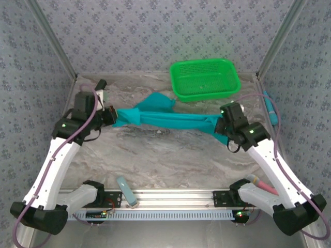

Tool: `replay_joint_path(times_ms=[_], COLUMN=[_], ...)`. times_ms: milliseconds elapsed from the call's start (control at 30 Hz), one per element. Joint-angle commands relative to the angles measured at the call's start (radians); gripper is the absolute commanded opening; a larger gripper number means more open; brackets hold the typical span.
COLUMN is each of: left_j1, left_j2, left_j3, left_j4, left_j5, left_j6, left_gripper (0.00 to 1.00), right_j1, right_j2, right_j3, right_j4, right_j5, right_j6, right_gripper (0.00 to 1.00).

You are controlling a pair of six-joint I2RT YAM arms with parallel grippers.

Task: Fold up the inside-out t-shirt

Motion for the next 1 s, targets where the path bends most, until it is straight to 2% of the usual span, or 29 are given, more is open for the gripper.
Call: replay_joint_path(times_ms=[0, 67, 200, 300, 400, 467, 567, 633, 700, 767, 833, 867, 900, 967], left_j1=[0.044, 0.064, 0.071, 0.071, 0.07, 0.07, 0.07, 0.07, 0.07, 0.066, 0.059, 0.06, 0.062, 0.07], left_j2=[0.042, 0.124, 0.328, 0.455, 0.509, 0.5, 0.413, 0.3, 0.156, 0.029, -0.088, -0.148, -0.206, -0.308], left_j3=[0.16, 0.271, 0.549, 0.773, 0.883, 0.868, 0.707, 0.474, 0.172, -0.122, -0.407, -0.536, -0.644, -0.753], left_j4=[0.039, 0.078, 0.134, 0.088, 0.084, 0.116, 0.18, 0.258, 0.385, 0.517, 0.641, 0.68, 0.701, 0.645], left_j5=[-0.03, -0.001, 0.065, 0.131, 0.198, 0.222, 0.257, 0.246, 0.231, 0.257, 0.255, 0.237, 0.218, 0.169], left_j6=[0.069, 0.106, 0.177, 0.195, 0.208, 0.215, 0.233, 0.234, 0.188, 0.106, 0.015, -0.04, -0.073, -0.077], left_gripper=[0.0, 0.0, 0.0, 0.0, 0.0, 0.0, 0.0, 0.0, 0.0, 0.0, 0.11, 0.13, 0.16, 0.26], right_j1=[-0.064, -0.102, -0.15, -0.165, -0.17, -0.168, -0.155, -0.141, -0.12, -0.102, -0.098, -0.099, -0.098, -0.098], right_j2=[0.01, 0.047, 0.153, 0.193, 0.186, 0.155, 0.071, 0.002, -0.068, -0.124, -0.17, -0.194, -0.217, -0.245], right_j3=[0.101, 0.171, 0.37, 0.49, 0.55, 0.53, 0.379, 0.231, 0.03, -0.143, -0.305, -0.372, -0.428, -0.483], right_j4=[0.041, 0.109, 0.118, 0.115, 0.127, 0.139, 0.175, 0.197, 0.21, 0.216, 0.234, 0.237, 0.249, 0.257], right_j5=[0.03, -0.05, -0.05, -0.054, -0.098, -0.117, -0.141, -0.146, -0.154, -0.159, -0.191, -0.209, -0.239, -0.298], right_j6=[-0.12, -0.181, -0.255, -0.306, -0.341, -0.344, -0.342, -0.318, -0.257, -0.177, -0.111, -0.078, -0.06, -0.054], right_gripper=[0.0, 0.0, 0.0, 0.0, 0.0, 0.0, 0.0, 0.0, 0.02, 0.19, 0.3, 0.35, 0.38, 0.45])
